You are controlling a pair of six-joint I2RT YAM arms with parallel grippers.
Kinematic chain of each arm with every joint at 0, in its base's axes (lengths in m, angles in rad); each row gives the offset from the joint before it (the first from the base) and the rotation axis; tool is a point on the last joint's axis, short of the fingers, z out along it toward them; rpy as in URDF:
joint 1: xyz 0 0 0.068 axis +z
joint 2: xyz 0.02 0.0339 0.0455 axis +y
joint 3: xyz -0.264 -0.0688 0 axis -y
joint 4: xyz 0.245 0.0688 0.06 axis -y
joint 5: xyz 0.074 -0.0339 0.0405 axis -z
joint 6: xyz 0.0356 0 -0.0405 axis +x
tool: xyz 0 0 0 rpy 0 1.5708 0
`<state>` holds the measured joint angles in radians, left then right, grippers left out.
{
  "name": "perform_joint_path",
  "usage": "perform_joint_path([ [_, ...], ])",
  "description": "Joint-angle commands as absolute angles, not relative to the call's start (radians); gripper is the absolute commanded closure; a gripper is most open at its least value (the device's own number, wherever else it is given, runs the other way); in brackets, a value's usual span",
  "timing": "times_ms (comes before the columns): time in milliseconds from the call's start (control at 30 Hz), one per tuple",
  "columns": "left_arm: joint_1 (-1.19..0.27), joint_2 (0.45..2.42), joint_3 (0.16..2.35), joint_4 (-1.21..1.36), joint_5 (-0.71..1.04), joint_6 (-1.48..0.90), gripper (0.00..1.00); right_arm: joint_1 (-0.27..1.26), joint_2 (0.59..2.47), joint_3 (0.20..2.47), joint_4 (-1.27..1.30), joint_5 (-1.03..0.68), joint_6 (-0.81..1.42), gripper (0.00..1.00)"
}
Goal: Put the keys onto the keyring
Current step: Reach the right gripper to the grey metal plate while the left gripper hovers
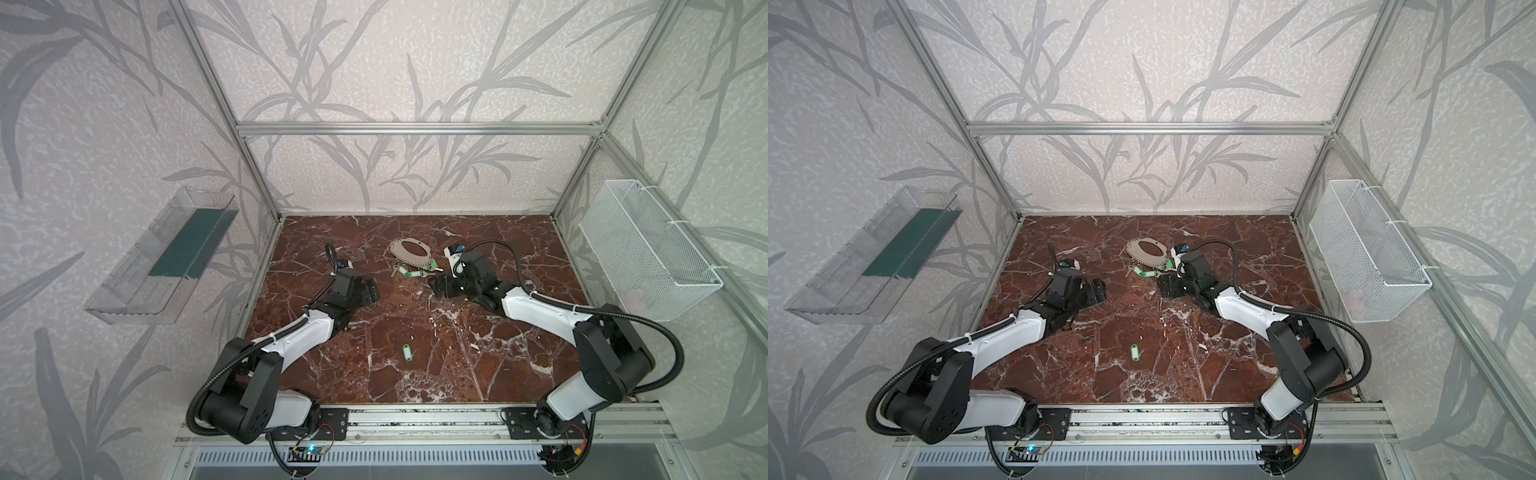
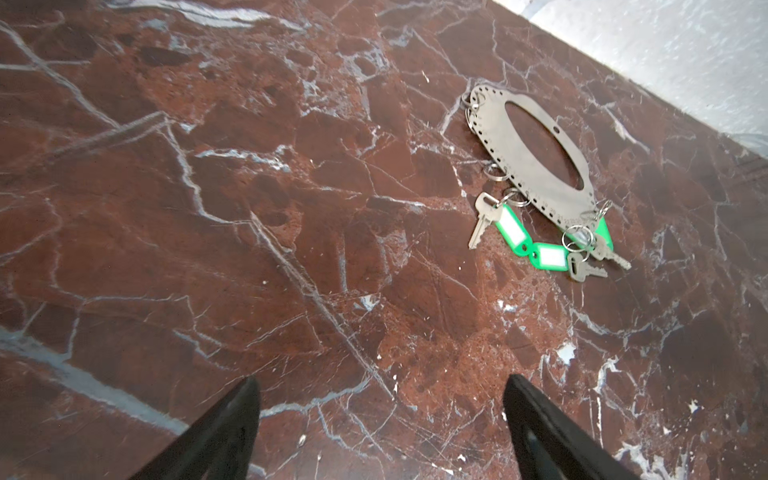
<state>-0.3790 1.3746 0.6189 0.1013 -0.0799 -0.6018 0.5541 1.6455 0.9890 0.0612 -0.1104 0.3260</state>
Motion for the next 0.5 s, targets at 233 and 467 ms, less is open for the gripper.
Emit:
perform_joint_path([
  [233,-0.396,1.396,0.606,0.2,-0.035,-0.593,0.08,0.571,2.083,1.572,-0.2,-0.106,0.288,0.22],
  [467,-0.397,1.366,0.602,0.188,-0.068,-0.581,0.08,0.572,2.372,1.982,-0.395,-0.135,0.268,0.21],
])
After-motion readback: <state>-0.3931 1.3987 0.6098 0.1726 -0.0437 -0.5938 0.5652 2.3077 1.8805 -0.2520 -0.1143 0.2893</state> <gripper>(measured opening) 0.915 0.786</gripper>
